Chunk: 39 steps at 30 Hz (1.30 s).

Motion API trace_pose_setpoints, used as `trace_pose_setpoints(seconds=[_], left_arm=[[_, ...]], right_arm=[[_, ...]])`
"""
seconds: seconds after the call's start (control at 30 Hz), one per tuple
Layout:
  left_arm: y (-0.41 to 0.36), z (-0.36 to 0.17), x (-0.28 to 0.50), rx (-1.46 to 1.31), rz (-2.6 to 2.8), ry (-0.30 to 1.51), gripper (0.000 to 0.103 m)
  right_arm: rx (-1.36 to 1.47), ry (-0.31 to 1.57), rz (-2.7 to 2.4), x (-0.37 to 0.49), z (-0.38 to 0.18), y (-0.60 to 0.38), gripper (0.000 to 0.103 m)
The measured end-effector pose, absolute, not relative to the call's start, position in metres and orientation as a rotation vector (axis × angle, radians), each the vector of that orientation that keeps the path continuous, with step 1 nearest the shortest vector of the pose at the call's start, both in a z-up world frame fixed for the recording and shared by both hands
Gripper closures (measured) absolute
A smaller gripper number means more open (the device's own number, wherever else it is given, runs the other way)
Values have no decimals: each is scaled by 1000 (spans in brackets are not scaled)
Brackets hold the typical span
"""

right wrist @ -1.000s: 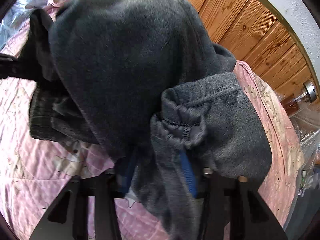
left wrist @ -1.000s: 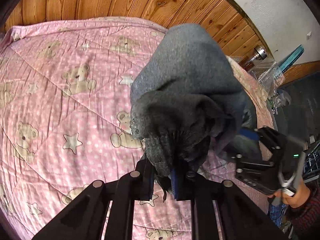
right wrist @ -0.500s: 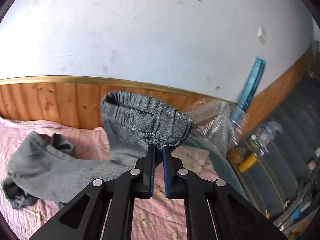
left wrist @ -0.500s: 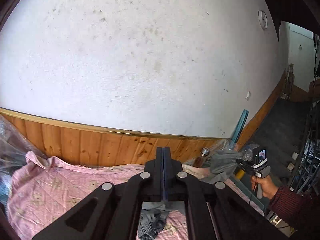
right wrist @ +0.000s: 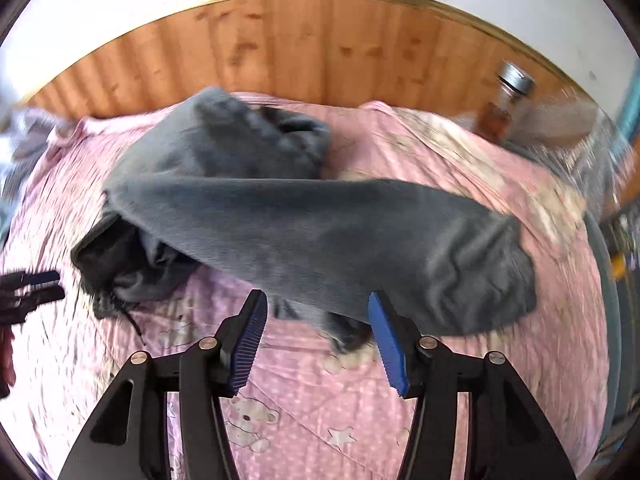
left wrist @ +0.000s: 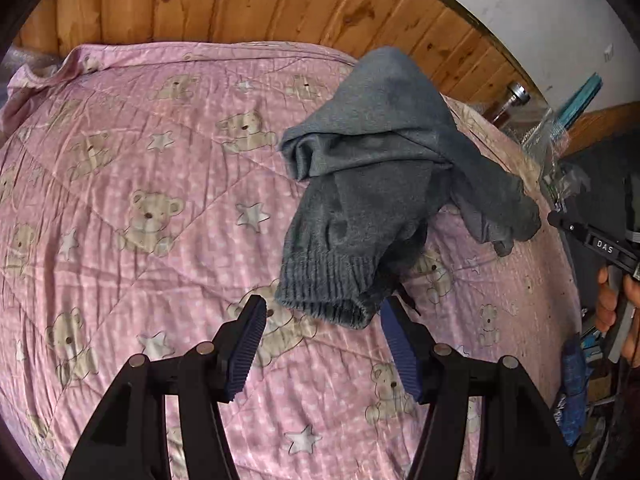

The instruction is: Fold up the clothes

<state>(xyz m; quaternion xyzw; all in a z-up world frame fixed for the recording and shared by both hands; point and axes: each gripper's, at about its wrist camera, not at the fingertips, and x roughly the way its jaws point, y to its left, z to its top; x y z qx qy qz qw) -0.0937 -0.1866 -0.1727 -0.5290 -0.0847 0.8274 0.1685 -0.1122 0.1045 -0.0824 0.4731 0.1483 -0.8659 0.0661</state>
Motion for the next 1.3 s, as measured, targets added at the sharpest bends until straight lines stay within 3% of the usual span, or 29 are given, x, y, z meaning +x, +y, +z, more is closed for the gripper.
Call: trace_pose_setpoints(seconds=[0.17,0.2,0.23,0.27,0.33,0.5,0.7,0.8,0.87,0.97,1.0,1.1,1.13,1.17,1.23,1.3], left_arm=[[-148,-187,-126,-1492,2402,-48,41],[-142,-192,-132,-1506,2406,-12,41],[-138,-197,-138,-1521,2411,21,41],[-137,-200,-142,-1536,2402,39,49],[-143,-198,-145,-1542,2397,26,89],[-202,-119,-135,-1351,2533,-147,92],[-291,83,-76,-821,2690,-267,92],[-329,152,-68,-655,2714,-283,92],[-338,161,-91,-662,2721,-272,91],[-340,118,-163,-843,2745,-272,91],[-343,88,-195,-957,2712,-340,91],[-350,-36,-265,-1359,2614,-473,87],[-351,-72,-266,-1479,2589,-509,86],[-353,-108,-263,-1597,2558,-546,85],[-358,-143,-236,-1604,2550,-617,80],[-370,-161,-199,-1577,2543,-737,64]], right_arm=[[1276,824,-2409,-136,-128,30,39],[1260,900,-2384,-144,-139,21,44],[1283,922,-2366,-157,-146,18,56],[1311,938,-2348,-170,-153,16,97],[1313,820,-2421,-191,-134,35,101],[1093,542,-2779,-196,-2,116,102],[765,189,-3089,-145,174,218,102],[759,124,-3077,-154,202,235,101],[897,166,-3039,-189,179,222,101],[1211,138,-2961,-259,106,208,97],[1360,88,-2933,-278,69,208,89],[1735,-139,-2808,-300,-27,213,81],[1723,-188,-2778,-286,-40,208,77],[1699,-230,-2750,-271,-52,203,67],[1658,-241,-2690,-240,-73,190,63],[1637,-153,-2642,-202,-89,177,57]])
